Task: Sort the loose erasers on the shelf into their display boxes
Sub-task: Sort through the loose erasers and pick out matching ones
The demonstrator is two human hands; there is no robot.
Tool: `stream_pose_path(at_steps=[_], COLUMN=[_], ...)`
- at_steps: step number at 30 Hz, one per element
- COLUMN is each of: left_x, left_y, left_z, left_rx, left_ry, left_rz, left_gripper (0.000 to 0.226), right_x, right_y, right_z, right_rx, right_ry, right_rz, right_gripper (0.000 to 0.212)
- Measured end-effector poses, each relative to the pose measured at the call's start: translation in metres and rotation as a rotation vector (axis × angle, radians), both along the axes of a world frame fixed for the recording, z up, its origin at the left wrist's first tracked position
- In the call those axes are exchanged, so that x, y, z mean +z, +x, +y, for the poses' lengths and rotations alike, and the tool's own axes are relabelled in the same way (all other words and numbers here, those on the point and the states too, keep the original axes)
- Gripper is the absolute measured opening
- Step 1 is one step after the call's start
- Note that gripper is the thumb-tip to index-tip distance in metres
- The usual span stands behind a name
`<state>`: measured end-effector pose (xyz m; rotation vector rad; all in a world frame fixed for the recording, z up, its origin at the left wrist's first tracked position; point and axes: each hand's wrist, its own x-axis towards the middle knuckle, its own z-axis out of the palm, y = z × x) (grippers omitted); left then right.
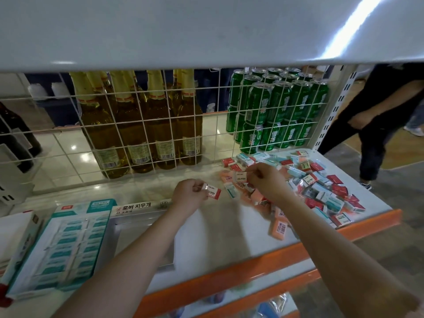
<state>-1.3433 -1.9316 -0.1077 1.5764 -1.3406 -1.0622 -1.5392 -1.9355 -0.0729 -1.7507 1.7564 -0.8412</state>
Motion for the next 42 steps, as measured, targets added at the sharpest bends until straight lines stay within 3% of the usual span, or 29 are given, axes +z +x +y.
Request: stream_pose_path(at_steps=[6,14,21,28,33,42], left_x=[0.006,0.012,0.017,0.029,0.037,0.045], left_y=[0.005,0.01,0.02,0.052,0.092,0.204], left_z=[0.01,0.029,0.048,0.076,0.093,0.124], left_rx=[0.049,0.033,0.052,0.129,0.212,0.27], left_ry=[0.082,0.078,0.001,-0.149,-0.172,-0.198], left_rz=[0.258,0.349,0.258,0.003,-0.101,-0.205], left_gripper=[0.023,0.022,0.022,0.018,0.017,0.023], right_x=[-0.004,-0.01,-0.005,0.001,0.005,0.009], right_y=[0.013,0.022,0.032,0.069,0.116,0.222], right_z=[0.019,0.033,0.047,0.059,0.068,0.093], right_rx=[0.076,0.083,0.102,0.098,0.105,0.143], right_ry=[0.079,0.086,0.06,-0.007,-0.02,0.006], right_rz=[-0.068,-0.107,-0.094,-0.049,-0.031,-0.169], right_gripper=[0.016,0.021,0.018,0.017,0.02,0.018])
